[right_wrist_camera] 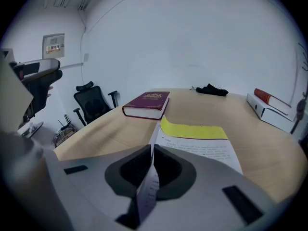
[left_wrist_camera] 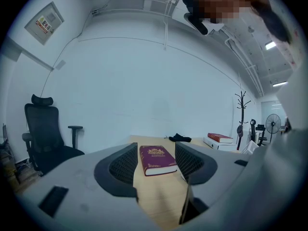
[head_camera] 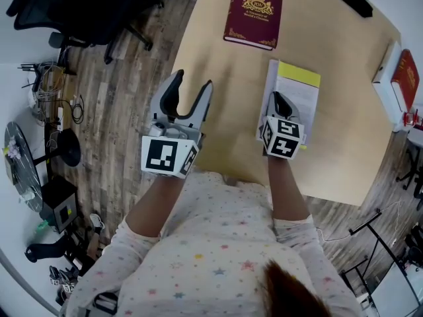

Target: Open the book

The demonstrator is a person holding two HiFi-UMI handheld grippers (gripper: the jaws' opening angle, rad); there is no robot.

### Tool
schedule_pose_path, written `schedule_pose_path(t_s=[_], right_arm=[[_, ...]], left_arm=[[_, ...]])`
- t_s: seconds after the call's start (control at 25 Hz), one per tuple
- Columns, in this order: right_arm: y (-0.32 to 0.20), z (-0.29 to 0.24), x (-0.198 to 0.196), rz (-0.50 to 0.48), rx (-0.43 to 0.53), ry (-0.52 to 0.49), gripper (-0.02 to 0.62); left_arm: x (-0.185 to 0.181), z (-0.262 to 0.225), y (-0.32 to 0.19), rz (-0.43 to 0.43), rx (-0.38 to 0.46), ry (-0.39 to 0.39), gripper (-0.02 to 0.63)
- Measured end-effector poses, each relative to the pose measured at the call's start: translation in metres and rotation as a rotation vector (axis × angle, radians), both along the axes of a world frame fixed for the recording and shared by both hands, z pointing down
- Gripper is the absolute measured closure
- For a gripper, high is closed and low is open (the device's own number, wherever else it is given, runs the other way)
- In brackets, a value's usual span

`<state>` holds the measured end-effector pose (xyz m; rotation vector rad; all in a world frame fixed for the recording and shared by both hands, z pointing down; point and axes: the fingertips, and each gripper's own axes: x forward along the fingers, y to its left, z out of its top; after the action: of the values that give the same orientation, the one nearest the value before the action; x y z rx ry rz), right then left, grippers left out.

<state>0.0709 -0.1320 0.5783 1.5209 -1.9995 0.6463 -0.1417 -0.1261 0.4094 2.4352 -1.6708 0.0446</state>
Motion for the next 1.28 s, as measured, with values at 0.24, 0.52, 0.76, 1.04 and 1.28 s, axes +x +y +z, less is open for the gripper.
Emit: schedule_pose_path(t_s=[0.24,0.52,0.76,1.04,1.28], right_arm=[[0.001,-0.01,0.008,0.01,0.019,-0.047,0.583],[0.003,-0.022,0.016,0.006,0.046,-0.073,0.586],[0.004,-0.033,0.024,0.004,0.065,-0.089,0.586],[0.006,-0.048,0.042,0.006,0.083,-0.114,0.586],[0.011,-0.061,0.069,0.029,0.097,-0.126,0.586]], left_arm=[[0.005,-0.005,0.004,0.003,0.012,-0.004,0.365],[0.008,-0.014,0.008,-0.003,0.028,-0.015,0.365],[0.016,-0.024,0.01,-0.003,0.043,-0.02,0.365],[0.028,-0.036,0.011,0.009,0.057,-0.027,0.365],[0.046,-0.043,0.009,0.035,0.066,-0.026,0.365]])
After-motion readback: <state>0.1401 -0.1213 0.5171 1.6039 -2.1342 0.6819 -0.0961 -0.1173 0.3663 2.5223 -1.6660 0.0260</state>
